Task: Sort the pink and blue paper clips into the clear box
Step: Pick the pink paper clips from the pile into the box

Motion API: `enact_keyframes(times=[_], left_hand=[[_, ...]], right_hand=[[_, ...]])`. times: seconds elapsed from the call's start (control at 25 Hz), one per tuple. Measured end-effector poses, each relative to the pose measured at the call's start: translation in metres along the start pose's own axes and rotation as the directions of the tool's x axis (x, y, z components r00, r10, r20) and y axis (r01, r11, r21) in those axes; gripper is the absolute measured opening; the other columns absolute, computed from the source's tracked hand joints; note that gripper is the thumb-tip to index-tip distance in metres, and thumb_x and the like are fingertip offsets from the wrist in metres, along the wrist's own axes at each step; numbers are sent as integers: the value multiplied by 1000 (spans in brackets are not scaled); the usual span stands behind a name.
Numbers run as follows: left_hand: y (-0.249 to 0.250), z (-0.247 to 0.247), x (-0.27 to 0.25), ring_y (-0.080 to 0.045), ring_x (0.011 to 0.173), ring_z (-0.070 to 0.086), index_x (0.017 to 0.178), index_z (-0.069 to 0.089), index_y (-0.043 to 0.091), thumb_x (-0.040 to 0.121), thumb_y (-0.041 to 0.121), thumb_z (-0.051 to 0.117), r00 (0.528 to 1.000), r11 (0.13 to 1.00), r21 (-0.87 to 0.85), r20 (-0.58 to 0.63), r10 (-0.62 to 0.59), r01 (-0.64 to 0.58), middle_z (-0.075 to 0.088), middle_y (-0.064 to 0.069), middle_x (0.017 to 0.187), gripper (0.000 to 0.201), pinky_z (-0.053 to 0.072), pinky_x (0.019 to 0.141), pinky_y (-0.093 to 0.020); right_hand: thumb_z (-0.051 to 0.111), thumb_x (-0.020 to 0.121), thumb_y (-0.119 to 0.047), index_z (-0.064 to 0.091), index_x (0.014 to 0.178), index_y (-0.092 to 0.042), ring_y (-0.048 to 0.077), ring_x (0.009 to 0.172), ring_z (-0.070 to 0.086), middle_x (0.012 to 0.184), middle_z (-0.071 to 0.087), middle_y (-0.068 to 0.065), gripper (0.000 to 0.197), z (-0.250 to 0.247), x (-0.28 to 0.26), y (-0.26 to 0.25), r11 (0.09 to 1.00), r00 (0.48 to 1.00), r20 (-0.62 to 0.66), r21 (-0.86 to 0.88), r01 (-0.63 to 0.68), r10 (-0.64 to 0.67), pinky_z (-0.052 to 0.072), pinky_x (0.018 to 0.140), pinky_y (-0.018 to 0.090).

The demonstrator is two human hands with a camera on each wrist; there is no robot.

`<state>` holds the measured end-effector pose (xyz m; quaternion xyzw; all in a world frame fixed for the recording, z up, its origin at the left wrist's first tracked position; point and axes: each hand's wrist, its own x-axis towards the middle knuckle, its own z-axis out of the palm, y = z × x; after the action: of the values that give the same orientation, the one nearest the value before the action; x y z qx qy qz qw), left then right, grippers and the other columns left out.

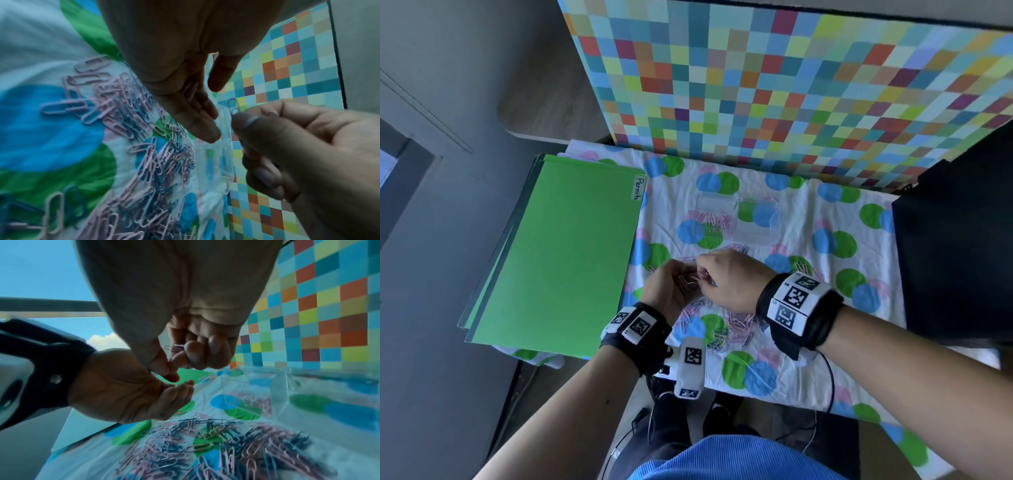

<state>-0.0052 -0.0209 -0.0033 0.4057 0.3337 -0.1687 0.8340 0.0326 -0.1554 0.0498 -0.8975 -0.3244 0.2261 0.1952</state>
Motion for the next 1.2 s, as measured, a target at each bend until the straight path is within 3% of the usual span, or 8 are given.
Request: enact_keyframes(times=[0.28, 0.6, 0.68, 0.76, 0.92, 1.04, 1.16, 1.2], left_hand=[[-4, 30, 13, -19, 53, 58, 81, 56, -2, 90, -7, 34, 995, 998, 59, -88, 39, -34, 57, -15, 69, 25, 52, 48, -26], [-4, 41, 21, -28, 81, 58, 93, 58, 3, 92, 10, 31, 999, 996, -78, 20, -31, 33, 58, -16, 87, 28, 48, 71, -36], [2, 47, 22, -25, 82, 61, 90, 59, 5, 94, 13, 30, 999, 990, -140, 41, -20, 25, 63, -13, 84, 30, 48, 73, -34], [16, 55, 30, -19, 62, 63, 80, 57, 4, 92, 6, 30, 1000, 993, -120, 24, 3, 0, 64, -9, 67, 30, 50, 59, -28], [56, 79, 61, -17, 43, 56, 73, 53, 4, 92, 5, 35, 993, 990, 118, -86, 83, -73, 57, -8, 53, 27, 50, 44, -23], [77, 93, 77, -19, 55, 49, 83, 56, 2, 93, 7, 42, 987, 882, 465, -94, 133, -75, 48, -10, 70, 17, 48, 54, -28], [83, 98, 79, -33, 98, 61, 125, 54, 1, 96, 19, 46, 992, 599, 800, -39, 118, -40, 55, -29, 110, 35, 52, 89, -40], [83, 98, 76, -33, 106, 58, 128, 53, 3, 97, 20, 45, 992, 513, 856, 3, 127, -69, 53, -27, 122, 36, 50, 94, -41]], right_hand=[[51, 85, -1, 56, 96, -6, 30, 83, 61, 98, 59, 12, 14, -15, 9, -5, 982, 997, 73, -190, -5, 19, 46, 64, 35], [54, 82, 0, 56, 103, -6, 30, 86, 61, 99, 56, 10, 23, -21, 12, 0, 980, 998, 52, -196, -14, 25, 52, 71, 41], [52, 81, -2, 56, 111, -8, 30, 94, 59, 106, 57, 10, 31, -23, 10, 3, 996, 1000, -5, -92, -2, 1, 51, 79, 42], [53, 83, -5, 56, 120, -9, 28, 102, 58, 115, 59, 11, 38, -31, 3, 10, 998, 988, -155, 61, -3, 12, 48, 89, 38], [58, 88, -9, 57, 123, -7, 24, 110, 57, 120, 60, 11, 35, -49, -20, 39, 980, 905, -403, 190, -61, 135, 42, 98, 30], [60, 88, -13, 57, 123, -10, 24, 110, 58, 121, 60, 9, 35, -42, -36, 55, 976, 918, -357, 187, -111, 173, 45, 96, 33], [60, 88, -12, 56, 124, -12, 22, 111, 57, 121, 59, 7, 36, -28, -46, 60, 972, 935, -296, 189, -141, 194, 44, 96, 29], [60, 88, -12, 56, 124, -12, 22, 111, 57, 121, 59, 8, 36, -23, -48, 60, 970, 938, -286, 193, -145, 197, 44, 96, 29]])
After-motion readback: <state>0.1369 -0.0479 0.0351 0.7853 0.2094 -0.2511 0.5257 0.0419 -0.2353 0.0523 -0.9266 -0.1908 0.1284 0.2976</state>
